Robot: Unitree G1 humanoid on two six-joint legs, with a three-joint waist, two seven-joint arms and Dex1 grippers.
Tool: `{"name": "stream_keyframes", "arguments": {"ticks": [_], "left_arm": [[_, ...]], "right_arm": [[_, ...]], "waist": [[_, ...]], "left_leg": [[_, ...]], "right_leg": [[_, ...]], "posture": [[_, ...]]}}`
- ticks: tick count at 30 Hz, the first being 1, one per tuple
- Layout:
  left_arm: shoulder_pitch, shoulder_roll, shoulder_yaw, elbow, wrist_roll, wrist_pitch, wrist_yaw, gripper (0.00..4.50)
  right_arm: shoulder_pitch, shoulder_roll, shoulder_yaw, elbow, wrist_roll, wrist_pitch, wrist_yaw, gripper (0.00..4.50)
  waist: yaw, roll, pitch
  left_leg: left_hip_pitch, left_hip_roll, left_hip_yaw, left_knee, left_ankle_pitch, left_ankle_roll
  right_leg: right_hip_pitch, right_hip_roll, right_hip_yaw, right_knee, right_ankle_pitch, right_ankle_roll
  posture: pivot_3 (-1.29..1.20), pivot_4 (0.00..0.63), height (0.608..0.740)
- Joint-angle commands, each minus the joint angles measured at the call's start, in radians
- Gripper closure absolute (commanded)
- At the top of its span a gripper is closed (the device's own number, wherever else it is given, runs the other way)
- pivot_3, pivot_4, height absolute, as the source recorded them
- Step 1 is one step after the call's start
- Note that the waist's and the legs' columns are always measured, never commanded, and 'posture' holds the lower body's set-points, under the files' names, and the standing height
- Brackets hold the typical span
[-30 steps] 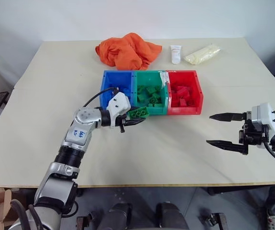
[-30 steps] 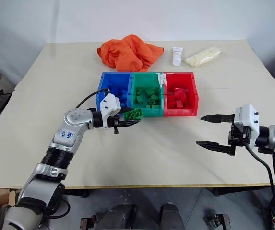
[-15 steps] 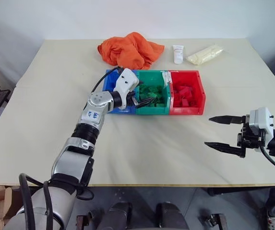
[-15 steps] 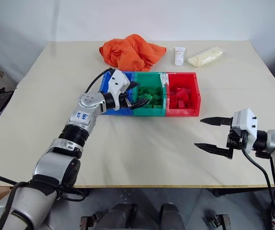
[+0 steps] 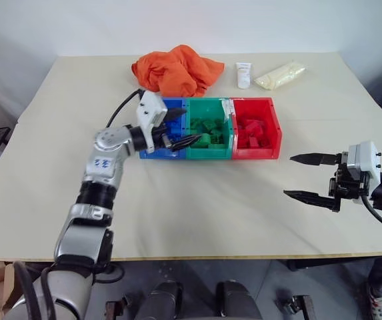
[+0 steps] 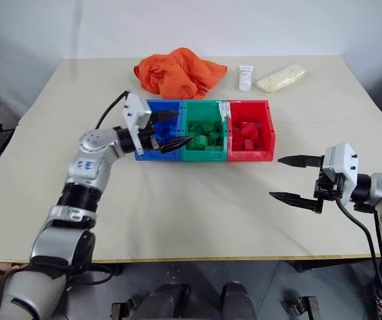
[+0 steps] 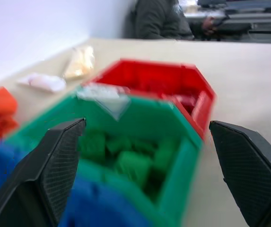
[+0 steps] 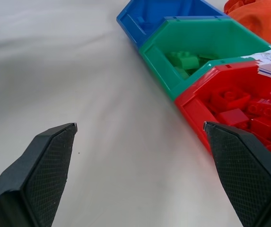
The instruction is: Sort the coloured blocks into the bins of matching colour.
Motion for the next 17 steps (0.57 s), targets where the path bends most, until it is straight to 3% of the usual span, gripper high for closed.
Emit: {"name": "stream_keyframes", "arguments": {"ticks": [1,7,17], "left_arm": [[0.115,0.144,0.060,-0.132,-0.059,0.062,-0.108,0.05],[0.352,0.322,0.212,-0.173,-0.094,-0.007,-0.151,0.05],[0.406,0.373,0.289,-0.139,-0.136,-0.028,-0.168,0.05]], "right_arm": [[-0.029,-0.016,-0.007,0.039,-0.015,-0.029,0.028,0.00],[-0.104,-0.026,0.015,0.147,-0.056,-0.056,0.059,0.00],[-0.189,-0.023,0.033,0.289,-0.105,-0.092,0.097,0.00]], "waist": [[-0.005,0.000,0.000],[-0.005,0.001,0.000],[0.018,0.001,0.000]], "left_leg": [[0.001,0.000,0.000,-0.001,0.000,0.000],[0.001,0.000,-0.001,-0.001,0.000,0.000],[0.001,-0.002,-0.002,-0.001,-0.001,0.001]], "right_leg": [[0.000,0.000,0.002,0.000,0.000,0.000],[0.000,0.000,0.004,-0.003,0.000,0.000],[0.000,-0.001,0.004,-0.003,0.000,-0.001]], "posture": [[0.00,0.150,0.740],[0.00,0.150,0.740],[0.00,0.150,0.740]]}}
